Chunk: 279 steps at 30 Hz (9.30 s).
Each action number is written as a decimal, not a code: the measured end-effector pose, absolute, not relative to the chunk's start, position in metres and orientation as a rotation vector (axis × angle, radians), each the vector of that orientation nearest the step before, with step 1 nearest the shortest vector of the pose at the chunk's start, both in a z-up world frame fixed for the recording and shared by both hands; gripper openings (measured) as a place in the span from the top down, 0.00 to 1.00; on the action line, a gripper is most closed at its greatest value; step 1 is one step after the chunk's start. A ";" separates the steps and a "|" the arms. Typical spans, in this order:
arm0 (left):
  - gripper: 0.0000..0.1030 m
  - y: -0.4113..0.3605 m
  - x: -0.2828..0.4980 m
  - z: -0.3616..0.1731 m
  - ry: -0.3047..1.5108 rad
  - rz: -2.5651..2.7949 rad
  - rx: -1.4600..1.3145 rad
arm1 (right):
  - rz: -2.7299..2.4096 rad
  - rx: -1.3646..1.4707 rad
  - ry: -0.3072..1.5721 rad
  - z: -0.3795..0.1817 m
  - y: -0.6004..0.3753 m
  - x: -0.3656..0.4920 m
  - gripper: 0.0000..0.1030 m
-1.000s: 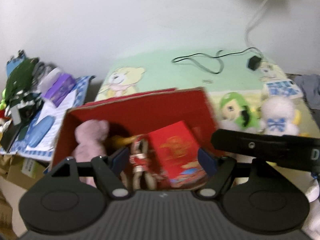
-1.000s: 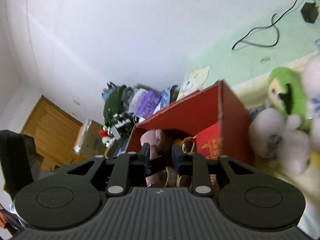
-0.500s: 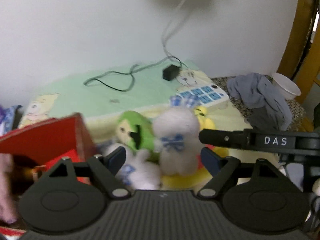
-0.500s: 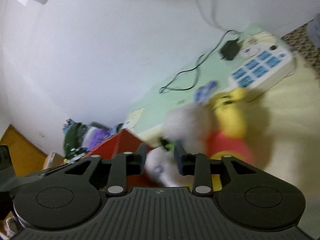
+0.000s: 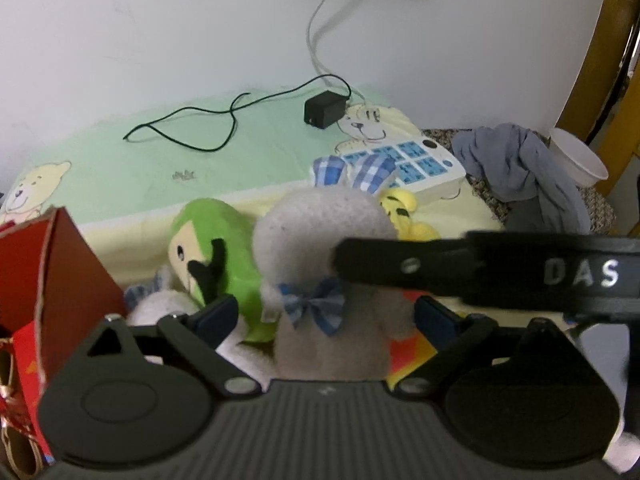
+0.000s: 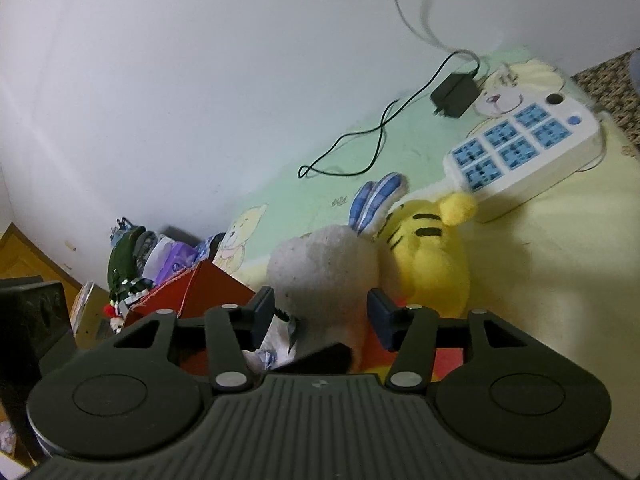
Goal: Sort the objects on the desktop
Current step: 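Move the right gripper to the white bunny and grasp it, then lift the white bunny with the right gripper and carry it to the red box, then lower the white bunny beside the pink teddy bear and open the right gripper, then move the right gripper to the yellow tiger plush and grasp it, then lift the yellow tiger plush with the right gripper and carry it into the red box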
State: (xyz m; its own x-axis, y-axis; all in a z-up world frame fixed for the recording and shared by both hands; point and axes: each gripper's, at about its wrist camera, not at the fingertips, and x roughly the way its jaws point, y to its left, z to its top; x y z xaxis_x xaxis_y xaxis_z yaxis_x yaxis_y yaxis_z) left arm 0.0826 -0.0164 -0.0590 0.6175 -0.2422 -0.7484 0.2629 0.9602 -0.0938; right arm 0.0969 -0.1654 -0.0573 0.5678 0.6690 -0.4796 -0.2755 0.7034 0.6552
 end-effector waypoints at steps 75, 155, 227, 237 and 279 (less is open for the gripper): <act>0.42 0.253 0.030 -0.053 0.930 -0.034 -0.093 | 0.914 0.480 1.070 -0.047 0.114 0.104 0.55; 0.36 0.252 0.016 -0.051 0.954 0.005 0.016 | 0.717 0.433 1.049 -0.043 0.109 0.087 0.56; 0.09 -0.055 0.088 -0.086 1.044 -0.353 0.007 | 0.531 0.656 0.897 -0.093 -0.231 0.106 0.25; 0.09 -0.058 0.103 -0.098 1.066 -0.369 -0.013 | 0.580 0.699 0.955 -0.113 -0.209 0.130 0.30; 0.15 0.106 -0.021 0.039 0.673 -0.425 -0.074 | 0.665 0.596 0.689 0.024 -0.085 0.034 0.50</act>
State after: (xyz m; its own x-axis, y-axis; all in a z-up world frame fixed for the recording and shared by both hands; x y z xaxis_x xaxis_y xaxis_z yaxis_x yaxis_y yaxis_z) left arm -0.0209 0.1057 0.0389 0.6996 -0.4045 -0.5890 0.3576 0.9119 -0.2015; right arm 0.0338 -0.0849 0.0235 0.5883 0.7170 -0.3739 -0.3481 0.6419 0.6833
